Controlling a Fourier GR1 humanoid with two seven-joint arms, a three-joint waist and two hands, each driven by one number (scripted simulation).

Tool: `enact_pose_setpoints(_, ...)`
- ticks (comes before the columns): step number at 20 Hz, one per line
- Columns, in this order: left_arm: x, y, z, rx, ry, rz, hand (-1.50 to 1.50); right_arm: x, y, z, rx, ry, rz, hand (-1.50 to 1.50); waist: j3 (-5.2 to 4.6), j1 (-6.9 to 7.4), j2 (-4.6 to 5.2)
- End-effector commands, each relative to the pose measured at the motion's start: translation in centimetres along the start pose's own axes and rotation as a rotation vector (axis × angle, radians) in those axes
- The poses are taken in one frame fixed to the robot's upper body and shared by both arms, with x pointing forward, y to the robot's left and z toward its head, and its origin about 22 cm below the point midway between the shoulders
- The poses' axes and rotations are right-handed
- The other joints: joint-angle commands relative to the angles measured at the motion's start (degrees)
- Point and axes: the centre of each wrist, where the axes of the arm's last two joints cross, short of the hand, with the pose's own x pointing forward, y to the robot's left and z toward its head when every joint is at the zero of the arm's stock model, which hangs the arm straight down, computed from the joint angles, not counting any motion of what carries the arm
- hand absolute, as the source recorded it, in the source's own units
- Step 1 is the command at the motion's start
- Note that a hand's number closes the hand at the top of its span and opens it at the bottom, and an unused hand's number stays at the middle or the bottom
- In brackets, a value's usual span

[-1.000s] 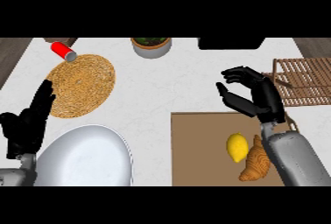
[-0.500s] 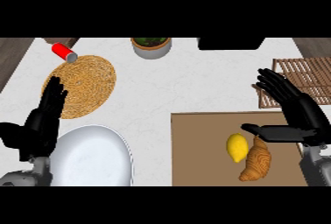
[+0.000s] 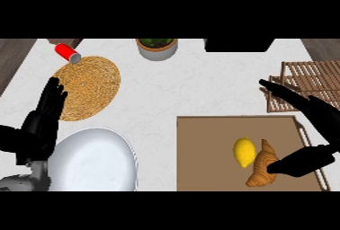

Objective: Pick the lemon from the tray and place it in the tiered shelf

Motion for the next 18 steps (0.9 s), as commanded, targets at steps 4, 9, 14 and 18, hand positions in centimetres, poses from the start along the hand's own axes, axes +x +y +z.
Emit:
enact_pose_setpoints(4,0.1,-1.1,1.0,-0.029,-0.01,0.016,0.0,5.5,2.7,0.4,0.035,0.203,0.391,-1.5,0.01,1.73,0.19)
enact_pose_setpoints(9,1.8,0.6,-0.1,-0.029,-0.004,0.001,0.0,8.0,5.7,-2.1,0.061,0.311,0.424,-1.5,0.19,1.17,0.4)
enact_pose_setpoints(14,-0.2,-1.8,-0.5,-0.013,-0.005,0.013,0.0,7.0,9.6,-2.4,0.053,0.373,0.571,-1.5,0.17,0.36,0.49)
enact_pose_setpoints(18,0.3,-1.5,0.9,0.0,-0.01,-0.004,0.0,3.6,8.6,-2.8,0.096,0.502,0.696,-1.5,0.23,0.36,0.33)
